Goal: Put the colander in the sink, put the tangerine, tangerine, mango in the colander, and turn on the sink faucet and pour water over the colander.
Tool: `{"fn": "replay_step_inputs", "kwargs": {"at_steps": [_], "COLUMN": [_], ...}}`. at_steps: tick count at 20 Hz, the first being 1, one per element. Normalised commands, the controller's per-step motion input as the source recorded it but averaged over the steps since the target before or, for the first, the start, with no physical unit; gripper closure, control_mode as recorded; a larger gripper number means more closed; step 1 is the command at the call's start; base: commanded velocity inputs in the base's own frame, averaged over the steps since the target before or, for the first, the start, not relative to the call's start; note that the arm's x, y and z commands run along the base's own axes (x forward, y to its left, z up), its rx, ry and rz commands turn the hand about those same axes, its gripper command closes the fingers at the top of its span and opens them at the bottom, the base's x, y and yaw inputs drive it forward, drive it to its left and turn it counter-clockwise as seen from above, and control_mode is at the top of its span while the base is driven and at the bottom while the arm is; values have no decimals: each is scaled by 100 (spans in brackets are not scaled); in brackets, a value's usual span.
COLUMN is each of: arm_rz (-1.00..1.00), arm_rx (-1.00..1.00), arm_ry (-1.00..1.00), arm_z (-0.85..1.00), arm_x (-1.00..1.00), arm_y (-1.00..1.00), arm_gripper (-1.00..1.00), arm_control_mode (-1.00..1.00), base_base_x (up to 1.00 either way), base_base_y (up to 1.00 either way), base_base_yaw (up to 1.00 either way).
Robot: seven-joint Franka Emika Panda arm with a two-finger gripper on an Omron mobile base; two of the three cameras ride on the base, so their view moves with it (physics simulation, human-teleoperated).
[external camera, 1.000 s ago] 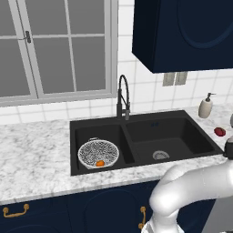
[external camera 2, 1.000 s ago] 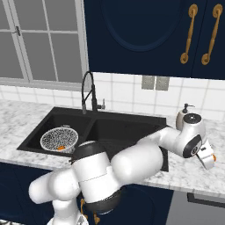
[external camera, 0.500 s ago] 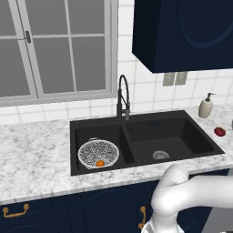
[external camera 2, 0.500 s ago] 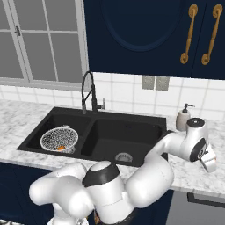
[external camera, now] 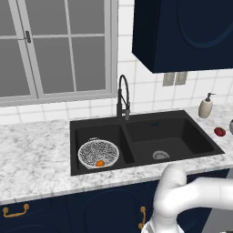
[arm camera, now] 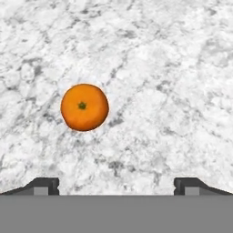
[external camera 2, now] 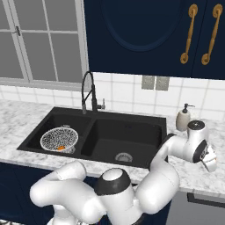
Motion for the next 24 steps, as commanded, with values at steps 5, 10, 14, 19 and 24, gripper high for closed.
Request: {"fn": "replay_step_inputs", "kwargs": {"at_steps": [5, 10, 14, 19, 24], "arm_rz": [0, 0, 0, 1, 4], "arm_rx": [0, 0, 0, 0, 0], "arm_ry": [0, 0, 0, 1, 2], "arm_z": [-12, -17, -26, -26, -25], "arm_x": [26, 23, 16, 17, 28], "arm_y": [-30, -30, -23, -11, -5], "arm_gripper": [-100, -100, -100, -100, -100], "arm_control_mode": [-100, -100, -100, -100, -100], "base_base_x": [0, 0, 0, 0, 0], "base_base_y": [0, 0, 0, 0, 0], "base_base_yaw": [0, 0, 0, 0, 0]}}
